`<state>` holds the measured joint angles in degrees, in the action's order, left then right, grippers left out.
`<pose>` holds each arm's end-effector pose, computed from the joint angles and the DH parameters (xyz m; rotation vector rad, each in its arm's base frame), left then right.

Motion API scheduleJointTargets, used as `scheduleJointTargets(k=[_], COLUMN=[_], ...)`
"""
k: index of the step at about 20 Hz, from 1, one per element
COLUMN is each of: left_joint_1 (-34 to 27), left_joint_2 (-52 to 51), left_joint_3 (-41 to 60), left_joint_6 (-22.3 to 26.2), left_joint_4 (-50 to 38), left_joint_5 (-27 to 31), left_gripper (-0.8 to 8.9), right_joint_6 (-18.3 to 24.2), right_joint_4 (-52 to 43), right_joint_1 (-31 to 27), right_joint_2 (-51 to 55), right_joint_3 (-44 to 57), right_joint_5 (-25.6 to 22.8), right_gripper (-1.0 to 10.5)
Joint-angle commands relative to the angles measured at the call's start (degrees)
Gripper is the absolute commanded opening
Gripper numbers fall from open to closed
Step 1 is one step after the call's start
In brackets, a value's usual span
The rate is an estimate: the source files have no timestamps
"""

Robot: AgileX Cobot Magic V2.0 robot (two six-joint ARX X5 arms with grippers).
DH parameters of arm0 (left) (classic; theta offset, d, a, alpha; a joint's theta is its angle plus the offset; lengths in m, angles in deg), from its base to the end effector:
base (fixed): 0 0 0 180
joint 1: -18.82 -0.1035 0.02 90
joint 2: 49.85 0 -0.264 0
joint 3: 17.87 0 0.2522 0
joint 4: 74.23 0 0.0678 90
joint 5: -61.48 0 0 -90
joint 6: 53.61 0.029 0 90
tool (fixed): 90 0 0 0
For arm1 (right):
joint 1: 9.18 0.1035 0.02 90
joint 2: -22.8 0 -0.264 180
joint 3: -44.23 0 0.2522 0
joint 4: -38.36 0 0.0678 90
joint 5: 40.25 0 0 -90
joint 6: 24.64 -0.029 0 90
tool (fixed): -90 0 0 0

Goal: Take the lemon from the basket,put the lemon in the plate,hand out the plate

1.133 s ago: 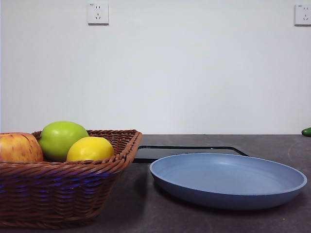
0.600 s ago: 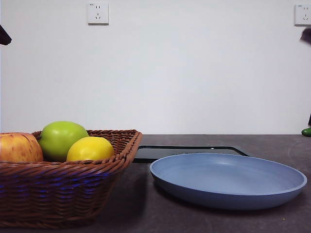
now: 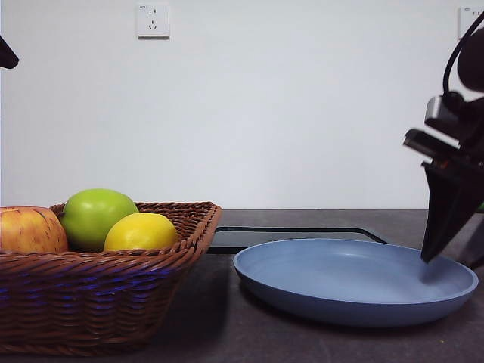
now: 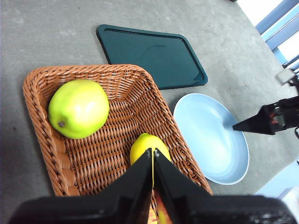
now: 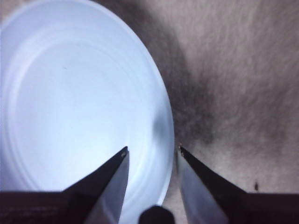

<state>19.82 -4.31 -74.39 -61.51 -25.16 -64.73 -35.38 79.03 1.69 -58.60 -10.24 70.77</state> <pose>0.1541 -0.0198 0.2837 -0.3330 0.6883 -0.5809 0.2352 0.0558 0.1626 0.2664 1.2333 0.3775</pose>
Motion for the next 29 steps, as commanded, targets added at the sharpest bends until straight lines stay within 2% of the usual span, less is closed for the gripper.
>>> scheduleJointTargets(k=[1, 4, 9, 10, 12, 14, 16, 19, 22, 26, 29], left_joint_1=[0.2, 0.2, 0.2, 0.2, 0.2, 0.2, 0.4, 1.0, 3.8, 9.4, 16.1], left_joint_2=[0.3, 0.3, 0.3, 0.3, 0.3, 0.3, 0.3, 0.5, 0.5, 0.7, 3.2], left_joint_3=[-0.8, -0.8, -0.8, -0.8, -0.8, -0.8, -0.8, -0.8, -0.8, -1.7, -6.0], left_joint_6=[0.9, 0.9, 0.9, 0.9, 0.7, 0.1, -4.5, -10.1, -11.3, -11.8, -9.5], left_joint_4=[-0.4, -0.3, 0.4, 0.4, 0.3, 0.4, 0.4, 0.5, -2.8, -3.3, 1.4], left_joint_5=[-0.2, -0.2, -0.4, -0.8, -1.7, -1.7, -1.7, -9.0, -8.9, -2.4, 10.7], left_gripper=[0.08, 0.08, 0.15, 0.42, 1.73, 2.6, 2.63, 2.89, 4.06, 4.06, 4.06], right_joint_6=[-0.8, -0.8, -2.9, -2.9, -2.9, -2.9, -2.9, -2.7, -1.8, -1.8, -1.8], right_joint_4=[-0.8, -1.1, -0.5, 0.1, 2.0, 4.3, 6.8, 10.7, 12.6, 12.9, 13.2], right_joint_1=[0.1, 0.1, 0.0, 0.0, 0.0, -0.5, -1.2, -2.3, -2.6, -2.6, -2.7], right_joint_2=[-1.8, -1.9, -0.5, 0.5, 3.1, 5.7, 8.2, 11.2, 13.4, 15.4, 16.1], right_joint_3=[-0.8, -0.8, -0.8, -0.8, -0.9, -0.9, -0.9, -0.9, -0.9, -0.9, -0.9], right_joint_5=[0.0, 0.0, 0.0, 0.0, 0.0, 0.0, 0.0, 0.1, 0.0, 0.1, 0.0], right_gripper=[1.2, 0.1, 0.0, 0.0, 0.0, 0.0, 0.0, 0.0, 0.0, 0.0, 0.0])
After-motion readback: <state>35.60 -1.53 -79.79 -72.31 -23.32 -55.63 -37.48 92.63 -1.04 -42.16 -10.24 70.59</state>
